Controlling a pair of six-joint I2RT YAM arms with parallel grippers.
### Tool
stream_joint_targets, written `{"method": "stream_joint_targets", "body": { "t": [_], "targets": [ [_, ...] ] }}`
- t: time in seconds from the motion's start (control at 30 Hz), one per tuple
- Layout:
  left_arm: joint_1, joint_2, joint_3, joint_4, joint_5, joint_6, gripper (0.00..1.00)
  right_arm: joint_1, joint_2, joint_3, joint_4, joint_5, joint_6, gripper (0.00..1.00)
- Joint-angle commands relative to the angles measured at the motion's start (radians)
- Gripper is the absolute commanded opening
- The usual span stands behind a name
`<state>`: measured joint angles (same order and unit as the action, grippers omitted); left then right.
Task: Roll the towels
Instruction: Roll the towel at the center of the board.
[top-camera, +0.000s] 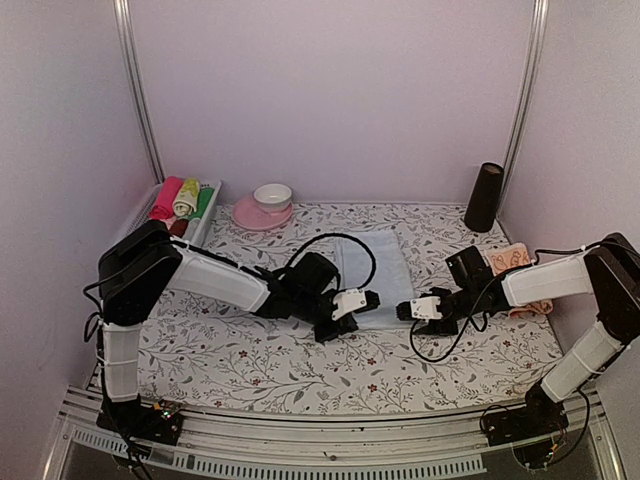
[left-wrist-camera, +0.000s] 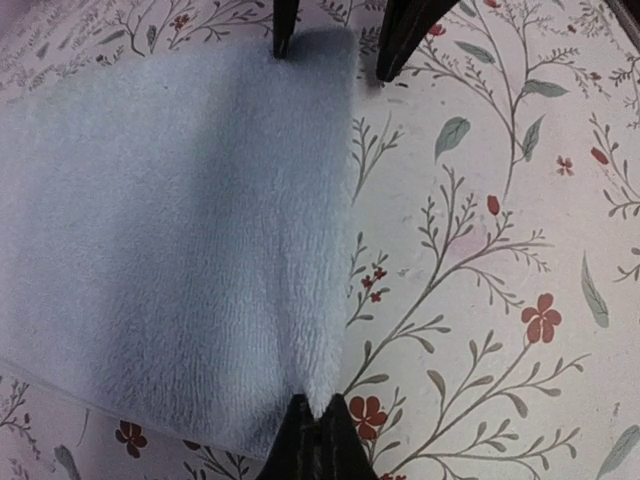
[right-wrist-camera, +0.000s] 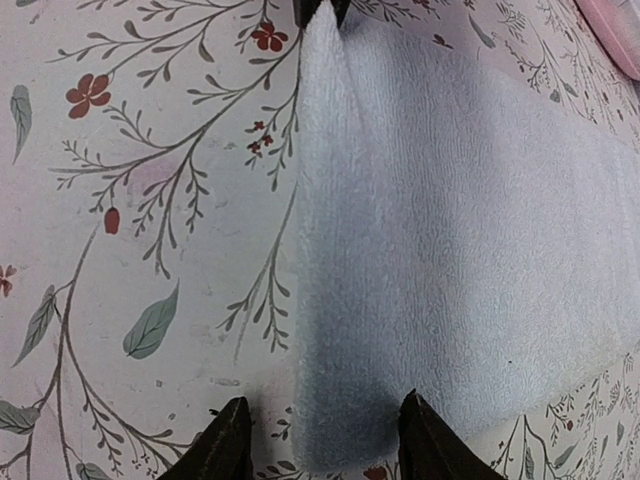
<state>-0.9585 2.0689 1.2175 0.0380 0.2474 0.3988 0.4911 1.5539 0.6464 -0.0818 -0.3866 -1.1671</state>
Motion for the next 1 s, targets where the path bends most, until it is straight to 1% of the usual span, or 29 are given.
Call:
{"method": "stream_joint_targets", "body": {
  "t": [0.0, 0.1, 0.13, 0.17, 0.2, 0.37, 0.5, 0.6, 0.7, 0.97],
  "targets": [
    [0.020, -0.027, -0.019, 0.021, 0.038, -0.022, 0.00, 0.007, 0.006, 0.008, 0.008, 0.021, 0.018, 0.40],
    [0.024, -0.032, -0.027, 0.031, 0.052, -0.030, 0.00, 0.006, -0.008, 0.009, -0.008, -0.001, 0.017, 0.21],
    [0.026, -0.035, -0.028, 0.031, 0.056, -0.032, 0.00, 0.007, -0.012, 0.010, -0.010, -0.006, 0.014, 0.13],
    [0.026, -0.037, -0.030, 0.031, 0.059, -0.034, 0.00, 0.006, -0.014, 0.010, -0.011, -0.007, 0.014, 0.07],
    [0.026, -0.040, -0.032, 0.031, 0.062, -0.037, 0.00, 0.007, -0.015, 0.011, -0.012, -0.004, 0.015, 0.04],
    [0.027, -0.058, -0.051, 0.029, 0.083, -0.033, 0.00, 0.006, -0.017, 0.044, -0.061, 0.008, 0.023, 0.02],
    [0.027, -0.079, -0.068, 0.017, 0.128, -0.014, 0.00, 0.001, -0.040, 0.111, -0.219, -0.065, 0.011, 0.02],
    [0.033, -0.091, -0.067, 0.004, 0.144, -0.008, 0.00, -0.011, -0.047, 0.150, -0.287, -0.095, 0.022, 0.02],
    [0.048, -0.085, -0.052, -0.003, 0.147, -0.024, 0.00, -0.030, -0.032, 0.171, -0.288, -0.081, 0.040, 0.02],
    [0.088, -0.020, 0.031, -0.036, 0.117, -0.094, 0.00, -0.052, 0.086, 0.240, -0.289, -0.010, 0.136, 0.02]
  ]
}}
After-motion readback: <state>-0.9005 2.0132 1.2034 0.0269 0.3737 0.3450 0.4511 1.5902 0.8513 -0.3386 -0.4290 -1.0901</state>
